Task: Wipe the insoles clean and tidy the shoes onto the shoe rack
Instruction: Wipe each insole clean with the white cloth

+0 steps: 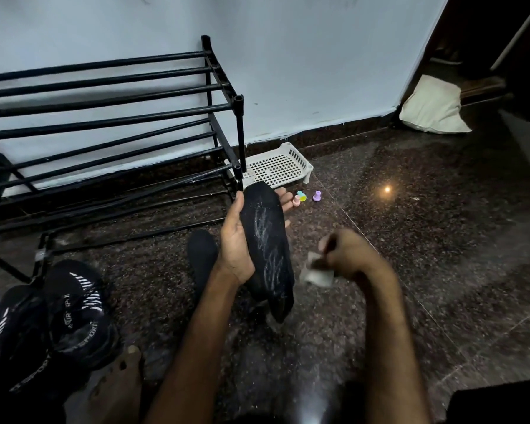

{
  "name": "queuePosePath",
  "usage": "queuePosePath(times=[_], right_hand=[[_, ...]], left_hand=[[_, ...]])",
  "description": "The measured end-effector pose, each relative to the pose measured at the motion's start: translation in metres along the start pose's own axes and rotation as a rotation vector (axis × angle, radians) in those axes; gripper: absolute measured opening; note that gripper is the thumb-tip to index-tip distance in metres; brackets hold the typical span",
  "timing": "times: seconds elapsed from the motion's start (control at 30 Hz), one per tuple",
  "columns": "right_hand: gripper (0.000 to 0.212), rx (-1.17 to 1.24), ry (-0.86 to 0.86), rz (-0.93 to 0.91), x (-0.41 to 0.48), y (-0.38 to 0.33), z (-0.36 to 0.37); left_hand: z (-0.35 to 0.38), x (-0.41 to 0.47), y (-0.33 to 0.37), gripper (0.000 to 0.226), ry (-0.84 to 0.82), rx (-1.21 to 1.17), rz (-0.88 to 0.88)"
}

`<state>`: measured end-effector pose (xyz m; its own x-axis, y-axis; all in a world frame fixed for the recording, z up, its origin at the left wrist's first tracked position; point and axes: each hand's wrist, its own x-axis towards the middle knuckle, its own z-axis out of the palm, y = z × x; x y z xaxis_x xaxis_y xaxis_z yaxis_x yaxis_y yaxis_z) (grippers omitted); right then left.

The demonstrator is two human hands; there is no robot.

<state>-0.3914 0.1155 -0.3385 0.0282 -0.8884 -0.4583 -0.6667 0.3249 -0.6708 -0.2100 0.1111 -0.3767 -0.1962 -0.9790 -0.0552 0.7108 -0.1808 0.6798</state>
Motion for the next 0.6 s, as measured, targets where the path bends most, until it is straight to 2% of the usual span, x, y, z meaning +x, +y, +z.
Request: queuePosePath(times=[0.1,0.17,0.2,0.23,0.3,0.33,0.37,0.43,0.5,0.6], right_hand=[[0.026,0.542,0.106,-0.278,-0.004,-0.029,-0.01],[0.027,0.737,0.13,-0.354,0.0,-0.043,0.003],[0.028,0.681,0.16,-0.337,0.005,-0.042,0.014],[0.028,0.495,0.201,-0.282,0.012,-0.035,0.024],[0.021,-0.011,0.227,-0.088,0.023,-0.003,0.04],[0.018,-0.176,0.166,0.007,0.024,0.013,0.044],[0.022,-0.225,0.072,0.093,0.025,0.029,0.047],[0.022,-0.149,-0.019,0.185,0.024,0.048,0.044],[0.024,-0.025,0.09,0.13,0.024,0.049,0.033],[0.04,0.285,0.324,-0.062,0.021,0.026,0.016]], left_hand=[[0.006,0.0,-0.003,0.078,-0.049,-0.07,-0.028],[0.01,0.0,-0.005,0.079,-0.061,-0.096,-0.046],[0.011,0.0,-0.006,0.079,-0.061,-0.098,-0.046],[0.011,0.001,-0.006,0.08,-0.056,-0.084,-0.034],[0.008,0.003,-0.003,0.08,-0.013,-0.023,0.006],[0.004,0.003,0.0,0.079,0.006,-0.005,0.021],[0.001,0.003,0.002,0.078,0.019,0.003,0.025],[-0.004,0.002,0.006,0.077,0.044,0.017,0.002],[-0.008,0.0,0.007,0.079,0.079,0.014,-0.044],[-0.015,-0.002,0.006,0.082,0.11,-0.034,-0.142]])
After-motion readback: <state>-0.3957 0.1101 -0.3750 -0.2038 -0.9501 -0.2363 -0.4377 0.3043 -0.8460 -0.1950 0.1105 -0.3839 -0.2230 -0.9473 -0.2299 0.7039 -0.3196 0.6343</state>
